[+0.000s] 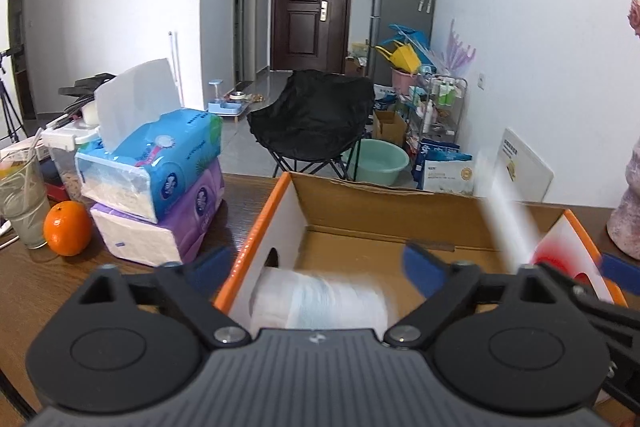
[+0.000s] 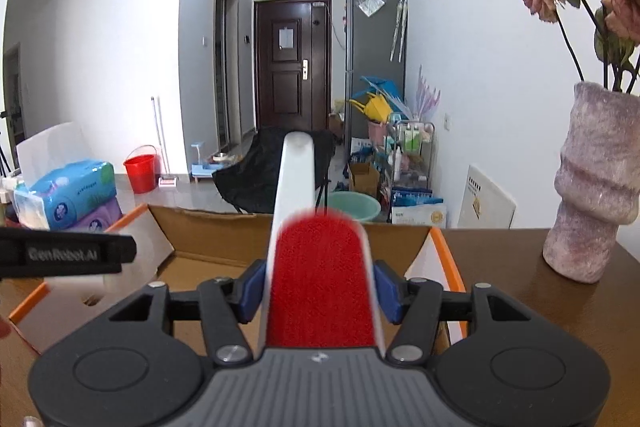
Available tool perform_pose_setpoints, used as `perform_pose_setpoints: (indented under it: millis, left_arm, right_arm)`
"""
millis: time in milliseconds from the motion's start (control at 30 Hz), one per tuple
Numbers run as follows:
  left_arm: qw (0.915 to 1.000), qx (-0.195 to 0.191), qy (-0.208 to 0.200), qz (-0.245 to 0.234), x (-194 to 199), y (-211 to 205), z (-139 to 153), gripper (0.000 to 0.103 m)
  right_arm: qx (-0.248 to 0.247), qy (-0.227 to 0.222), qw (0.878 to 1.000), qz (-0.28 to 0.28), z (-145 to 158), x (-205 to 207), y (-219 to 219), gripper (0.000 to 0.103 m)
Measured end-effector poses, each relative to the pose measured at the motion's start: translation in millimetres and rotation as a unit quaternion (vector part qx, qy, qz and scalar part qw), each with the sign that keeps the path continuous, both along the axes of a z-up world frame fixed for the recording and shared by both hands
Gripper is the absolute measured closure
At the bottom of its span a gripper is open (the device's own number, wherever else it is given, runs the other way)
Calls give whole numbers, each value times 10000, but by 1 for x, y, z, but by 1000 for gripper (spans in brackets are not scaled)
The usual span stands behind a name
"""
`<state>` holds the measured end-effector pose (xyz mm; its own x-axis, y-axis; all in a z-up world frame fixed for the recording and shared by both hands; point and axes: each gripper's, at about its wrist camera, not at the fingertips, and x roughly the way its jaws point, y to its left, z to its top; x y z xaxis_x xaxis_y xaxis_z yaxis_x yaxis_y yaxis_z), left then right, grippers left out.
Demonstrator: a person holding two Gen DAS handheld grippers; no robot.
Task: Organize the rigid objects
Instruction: 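Open both tools to drop the tub and lint brush into the box, then withdraw both tools from the box back toward the remaining items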
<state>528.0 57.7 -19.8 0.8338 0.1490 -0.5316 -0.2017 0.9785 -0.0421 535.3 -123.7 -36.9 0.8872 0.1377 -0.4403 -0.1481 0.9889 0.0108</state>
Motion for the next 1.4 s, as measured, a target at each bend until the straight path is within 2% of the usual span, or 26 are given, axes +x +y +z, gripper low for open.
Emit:
perform_pose_setpoints:
  millis: [33, 100, 633, 900, 1400]
  left_arm:
    - [10000, 12, -30, 19, -1, 1, 1, 0]
    - [10000, 14, -51, 17, -3, 1, 3, 0]
    - [9999, -88, -37, 85, -10, 3, 7, 0]
    - [9996, -69, -232, 129, -30, 2, 16, 0]
    - [9994, 24, -350, 6, -80, -1, 22, 0]
  right_arm:
    - [-21, -2, 10000, -62, 0, -1, 0, 9]
    - [-56, -147, 9997, -195, 3, -5, -1, 2]
    - [28, -101, 9998, -197, 5, -13, -7, 0]
    - [129, -232, 9995, -149, 10, -28, -11, 0]
    - [166, -343, 9991, -189, 15, -74, -22, 0]
